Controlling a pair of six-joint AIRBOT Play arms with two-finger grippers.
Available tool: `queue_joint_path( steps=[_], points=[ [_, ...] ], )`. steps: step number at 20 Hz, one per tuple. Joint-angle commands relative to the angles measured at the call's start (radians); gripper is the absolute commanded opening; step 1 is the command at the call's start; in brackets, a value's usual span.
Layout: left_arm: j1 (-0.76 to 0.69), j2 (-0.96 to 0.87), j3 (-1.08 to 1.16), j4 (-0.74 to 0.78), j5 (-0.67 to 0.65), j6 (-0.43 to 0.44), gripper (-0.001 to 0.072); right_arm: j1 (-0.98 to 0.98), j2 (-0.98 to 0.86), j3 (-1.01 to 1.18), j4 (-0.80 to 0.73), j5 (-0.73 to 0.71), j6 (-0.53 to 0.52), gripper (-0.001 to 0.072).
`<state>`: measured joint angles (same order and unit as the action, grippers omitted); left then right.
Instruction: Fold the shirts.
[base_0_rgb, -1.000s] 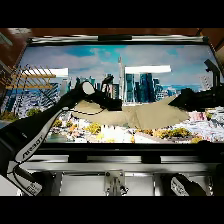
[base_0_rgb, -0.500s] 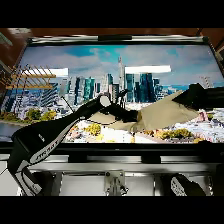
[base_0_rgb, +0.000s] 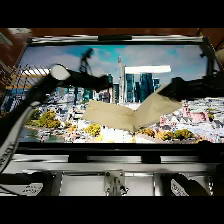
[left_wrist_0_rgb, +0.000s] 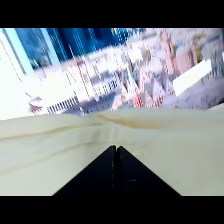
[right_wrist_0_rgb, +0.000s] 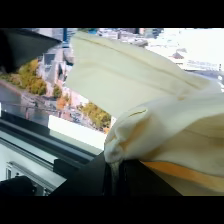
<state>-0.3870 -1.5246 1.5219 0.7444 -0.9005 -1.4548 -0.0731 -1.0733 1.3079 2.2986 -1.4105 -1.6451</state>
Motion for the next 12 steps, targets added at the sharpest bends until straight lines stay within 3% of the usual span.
queue_joint_path(
  steps=[1, 6, 12],
  points=[
    [0.222, 0.184, 0.000, 0.039, -0.013, -0.003, 0.0028, 0.232, -0.098, 0.001, 0.056, 0.238, 0.003, 0.0058],
    [0.463, 0.333, 0.000, 0.039, -0.140, -0.008, 0.0029, 0.515, -0.320, 0.001, 0.103, 0.570, 0.002, 0.0057],
    [0.510, 0.389, 0.000, 0.046, -0.255, 0.010, 0.0029, 0.633, -0.536, 0.001, 0.255, 0.744, 0.001, 0.0059]
  ],
)
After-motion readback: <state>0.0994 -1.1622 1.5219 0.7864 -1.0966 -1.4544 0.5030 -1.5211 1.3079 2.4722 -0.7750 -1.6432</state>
